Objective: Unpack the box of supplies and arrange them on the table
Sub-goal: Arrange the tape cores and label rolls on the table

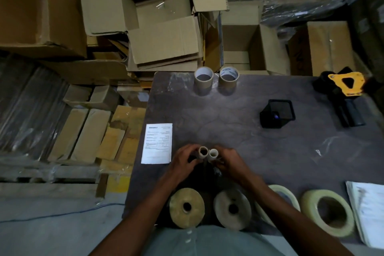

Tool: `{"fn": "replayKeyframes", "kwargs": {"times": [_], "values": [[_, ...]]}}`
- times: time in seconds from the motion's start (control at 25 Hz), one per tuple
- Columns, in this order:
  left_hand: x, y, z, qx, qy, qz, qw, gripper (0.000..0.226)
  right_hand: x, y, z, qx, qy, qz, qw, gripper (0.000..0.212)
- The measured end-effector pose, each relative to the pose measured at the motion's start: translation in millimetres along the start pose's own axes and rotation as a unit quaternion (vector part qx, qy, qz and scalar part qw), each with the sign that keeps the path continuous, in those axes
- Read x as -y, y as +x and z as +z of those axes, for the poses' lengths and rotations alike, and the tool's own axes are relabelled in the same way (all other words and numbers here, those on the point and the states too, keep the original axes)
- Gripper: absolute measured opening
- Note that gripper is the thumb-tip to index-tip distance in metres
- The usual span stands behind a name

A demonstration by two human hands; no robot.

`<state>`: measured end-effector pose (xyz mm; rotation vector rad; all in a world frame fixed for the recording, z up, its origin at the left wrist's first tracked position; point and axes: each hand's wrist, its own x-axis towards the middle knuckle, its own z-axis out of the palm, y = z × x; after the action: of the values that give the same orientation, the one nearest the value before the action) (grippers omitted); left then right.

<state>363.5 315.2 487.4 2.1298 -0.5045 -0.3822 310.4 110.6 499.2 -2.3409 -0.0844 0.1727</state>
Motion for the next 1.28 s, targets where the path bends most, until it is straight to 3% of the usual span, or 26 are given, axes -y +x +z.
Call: {"fn": "replayKeyframes", "kwargs": {"times": [0.2,0.28,0.48,0.6,0.72,0.88,1.0,1.16,1.28], "values": [[2.4,3.4,-4.7,0.017,0.002,-0.004,1.000,0.035,-4.9,-2.0,3.3,0.009,0.015,0.015,1.000,0.015],[4.8,5.0,-5.7,0.028,-0.002,-0.013,1.000,0.039,-3.3,-1.5,0.7,0.019,0.030,0.012,0.999,0.027],[19.0,6.9,-14.0,0.044,-0.031,-0.048,0.997,0.065,-11.6,-3.1,-19.4,0.008,0.083,0.068,0.994,0.049],[24.8,32.1,-26.7,-0.006,-0.029,-0.066,0.997,0.056,-11.7,13.4,-39.6,-0.049,0.117,0.147,0.981,0.046],[22.5,90.4,-43.1,-0.031,-0.018,-0.054,0.998,0.045,-19.4,65.6,-62.9,-0.075,0.052,0.155,0.984,0.037],[-6.1,183.5,-58.5,-0.060,0.063,-0.001,0.996,0.055,-31.8,153.5,-94.1,-0.141,-0.007,0.160,0.977,0.046],[-30.6,242.7,-63.3,-0.011,0.110,-0.044,0.993,0.067,-40.9,210.0,-114.0,-0.171,-0.057,0.200,0.963,0.051],[-25.8,279.5,-62.1,0.059,0.293,-0.038,0.954,0.051,-66.1,242.5,-120.2,-0.090,-0.160,0.212,0.960,0.030],[-17.6,280.4,-57.0,0.026,0.340,0.000,0.940,0.034,-72.6,244.5,-116.7,-0.066,-0.144,0.252,0.955,0.020]]}}
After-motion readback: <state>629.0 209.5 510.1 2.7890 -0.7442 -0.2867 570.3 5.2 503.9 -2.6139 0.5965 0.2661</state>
